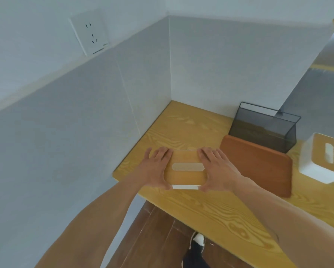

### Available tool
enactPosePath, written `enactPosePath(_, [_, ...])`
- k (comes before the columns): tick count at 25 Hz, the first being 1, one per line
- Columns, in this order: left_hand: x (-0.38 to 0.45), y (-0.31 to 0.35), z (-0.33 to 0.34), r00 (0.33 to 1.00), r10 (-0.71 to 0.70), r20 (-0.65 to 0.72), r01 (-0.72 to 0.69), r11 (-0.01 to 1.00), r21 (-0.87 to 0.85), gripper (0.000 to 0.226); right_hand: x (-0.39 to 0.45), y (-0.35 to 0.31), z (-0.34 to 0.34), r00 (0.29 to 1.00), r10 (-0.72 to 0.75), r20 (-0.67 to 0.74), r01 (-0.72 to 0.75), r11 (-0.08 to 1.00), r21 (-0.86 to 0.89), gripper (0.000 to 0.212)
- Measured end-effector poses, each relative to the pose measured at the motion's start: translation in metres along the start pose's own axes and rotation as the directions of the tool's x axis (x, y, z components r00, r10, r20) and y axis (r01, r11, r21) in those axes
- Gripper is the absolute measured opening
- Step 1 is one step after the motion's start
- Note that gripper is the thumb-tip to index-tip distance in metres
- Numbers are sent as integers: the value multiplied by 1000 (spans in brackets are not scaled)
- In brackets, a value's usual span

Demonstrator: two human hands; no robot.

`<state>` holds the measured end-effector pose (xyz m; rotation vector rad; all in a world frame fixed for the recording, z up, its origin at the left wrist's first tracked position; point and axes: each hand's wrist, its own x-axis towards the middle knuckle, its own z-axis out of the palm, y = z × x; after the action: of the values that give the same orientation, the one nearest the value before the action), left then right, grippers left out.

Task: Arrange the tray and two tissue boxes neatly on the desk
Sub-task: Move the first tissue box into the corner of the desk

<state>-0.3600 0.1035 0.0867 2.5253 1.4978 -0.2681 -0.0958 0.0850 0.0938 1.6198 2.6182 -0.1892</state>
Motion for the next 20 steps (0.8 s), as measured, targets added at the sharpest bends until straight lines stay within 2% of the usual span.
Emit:
enactPosePath(12, [157,-63,-43,995,38,92,-46,995,85,137,132,79,2,997,80,23,-82,994,71,128])
enactPosePath(20, [259,-124,-34,972,170,159,-189,976,111,136,211,96,37,959,270,87,-280,949,141,130])
